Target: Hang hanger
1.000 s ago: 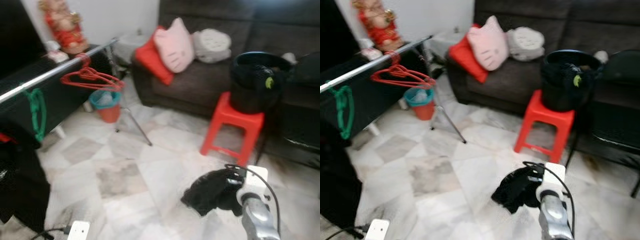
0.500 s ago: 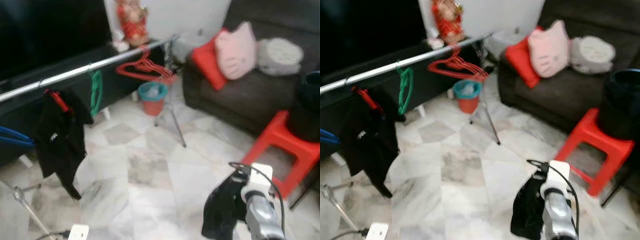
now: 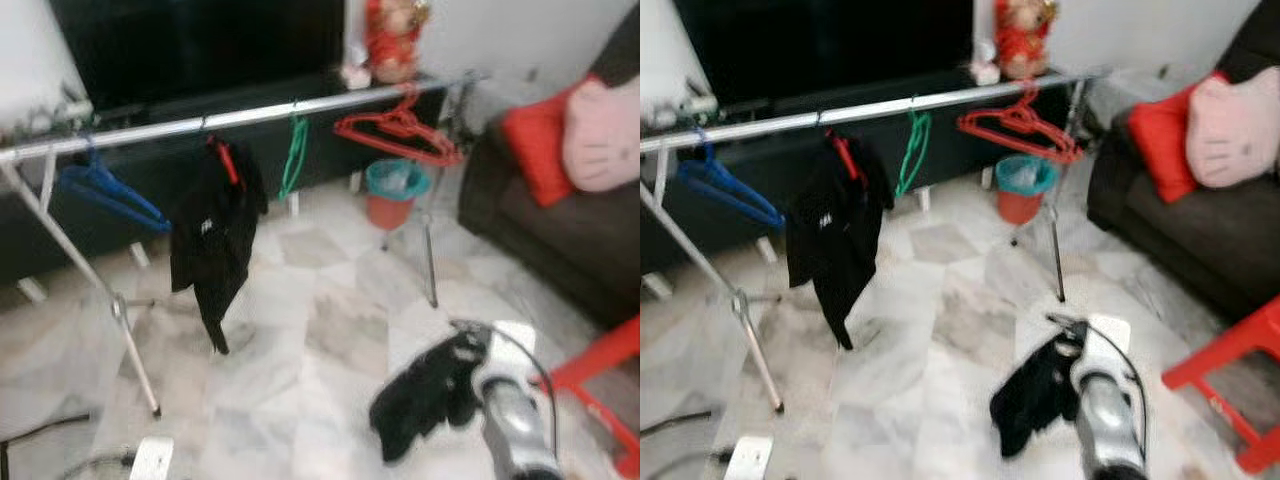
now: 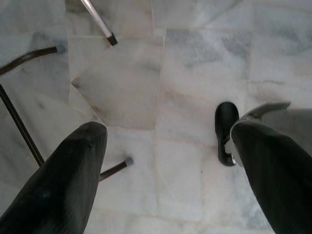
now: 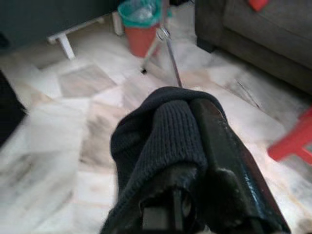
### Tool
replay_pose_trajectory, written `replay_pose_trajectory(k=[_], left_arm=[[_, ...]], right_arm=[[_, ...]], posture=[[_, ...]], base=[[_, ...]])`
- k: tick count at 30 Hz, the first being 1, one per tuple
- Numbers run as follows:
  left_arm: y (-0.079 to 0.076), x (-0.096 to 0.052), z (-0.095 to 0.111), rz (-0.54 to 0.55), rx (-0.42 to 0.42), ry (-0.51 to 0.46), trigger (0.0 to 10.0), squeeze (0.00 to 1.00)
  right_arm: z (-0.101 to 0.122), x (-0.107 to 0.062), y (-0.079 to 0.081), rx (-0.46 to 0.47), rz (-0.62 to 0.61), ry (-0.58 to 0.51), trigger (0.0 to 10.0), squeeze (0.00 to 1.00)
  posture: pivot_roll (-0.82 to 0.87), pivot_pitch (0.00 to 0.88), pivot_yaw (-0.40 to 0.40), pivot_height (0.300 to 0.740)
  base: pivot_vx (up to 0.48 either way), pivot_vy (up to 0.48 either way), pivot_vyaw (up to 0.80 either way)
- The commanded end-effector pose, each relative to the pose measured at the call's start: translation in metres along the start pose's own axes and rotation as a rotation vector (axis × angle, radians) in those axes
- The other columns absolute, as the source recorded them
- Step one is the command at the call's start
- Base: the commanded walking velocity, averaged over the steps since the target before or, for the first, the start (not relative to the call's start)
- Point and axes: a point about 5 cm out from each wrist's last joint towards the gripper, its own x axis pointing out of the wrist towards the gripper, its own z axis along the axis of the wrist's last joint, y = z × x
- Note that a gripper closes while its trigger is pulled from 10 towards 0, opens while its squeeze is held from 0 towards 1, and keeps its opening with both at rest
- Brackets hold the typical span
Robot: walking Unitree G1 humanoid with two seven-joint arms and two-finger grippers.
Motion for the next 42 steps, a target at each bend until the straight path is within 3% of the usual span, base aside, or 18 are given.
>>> replay_pose_trajectory(k=[1, 10, 17, 18, 19, 20, 21, 23, 27, 31, 32, 34, 42], left_arm=[[-0.001, 0.001, 0.003, 0.0, -0.004, -0.012, 10.0, 0.0], [-0.001, 0.001, 0.007, 0.001, -0.009, -0.038, 10.0, 0.0], [-0.001, -0.002, 0.024, 0.031, -0.009, -0.244, 10.0, 0.0], [0.008, -0.013, 0.098, 0.119, 0.26, -0.697, 10.0, 0.0], [0.006, -0.019, 0.116, 0.128, 0.324, -0.826, 10.0, 0.0], [0.006, -0.02, 0.136, 0.119, 0.248, -0.831, 10.0, 0.0], [0.004, -0.023, 0.153, 0.058, 0.099, -0.796, 10.0, 0.0], [0.004, -0.035, 0.168, 0.038, 0.051, -0.857, 10.0, 0.0], [0.002, -0.038, 0.171, 0.024, 0.032, -0.902, 10.0, 0.0], [-0.007, -0.054, 0.175, -0.006, -0.008, -0.991, 10.0, 0.0], [-0.007, -0.054, 0.175, -0.006, -0.008, -0.991, 10.0, 0.0], [-0.012, -0.069, 0.176, -0.057, -0.027, -0.965, 10.0, 0.0], [-0.008, -0.069, 0.182, -0.053, -0.034, -0.964, 10.0, 0.0]], right_arm=[[0.0, -0.001, -0.01, 0.001, -0.03, -0.004, 10.0, 0.0], [0.001, 0.0, -0.01, 0.012, -0.043, -0.001, 10.0, 0.0], [0.003, 0.001, -0.013, 0.027, -0.048, -0.018, 10.0, 0.0], [0.003, 0.001, -0.012, 0.032, -0.045, -0.022, 10.0, 0.0], [0.003, 0.001, -0.011, 0.033, -0.044, -0.023, 10.0, 0.0], [0.004, 0.001, -0.011, 0.034, -0.042, -0.025, 10.0, 0.0], [0.004, 0.001, -0.01, 0.032, -0.04, -0.028, 10.0, 0.0], [0.005, 0.0, -0.009, 0.041, -0.038, -0.041, 10.0, 0.0], [0.005, 0.0, -0.009, 0.042, -0.038, -0.046, 10.0, 0.0], [0.006, -0.001, -0.011, 0.055, -0.042, -0.061, 10.0, 0.0], [0.006, -0.001, -0.011, 0.055, -0.042, -0.061, 10.0, 0.0], [0.009, 0.0, -0.011, 0.061, -0.042, -0.074, 10.0, 0.0], [0.012, 0.003, -0.002, 0.069, -0.021, -0.079, 10.0, 0.0]], posture=[[0.08, 0.0, -0.035, 0.74], [0.08, 0.0, -0.04, 0.74], [0.1, 0.0, -0.058, 0.74], [0.1, 0.0, -0.06, 0.74], [0.1, 0.0, -0.06, 0.74], [0.1, 0.0, -0.06, 0.74], [0.09, 0.0, -0.056, 0.74], [0.08, 0.0, -0.054, 0.74], [0.07, 0.0, -0.049, 0.74], [0.06, 0.0, -0.044, 0.74], [0.06, 0.0, -0.044, 0.74], [0.07, 0.0, -0.049, 0.74], [0.08, 0.0, -0.053, 0.74]], base=[[0.0, 0.0, 0.0], [0.0, 0.0, 0.0], [0.0, 0.0, 0.0], [0.0, 0.0, 0.0], [0.0, 0.0, 0.0], [0.0, 0.0, 0.0], [0.0, 0.0, 0.0], [0.0, 0.0, 0.0], [0.0, 0.0, 0.0], [0.0, 0.0, 0.0], [0.0, 0.0, 0.0], [0.0, 0.0, 0.0], [0.037, 0.0, 0.0]])
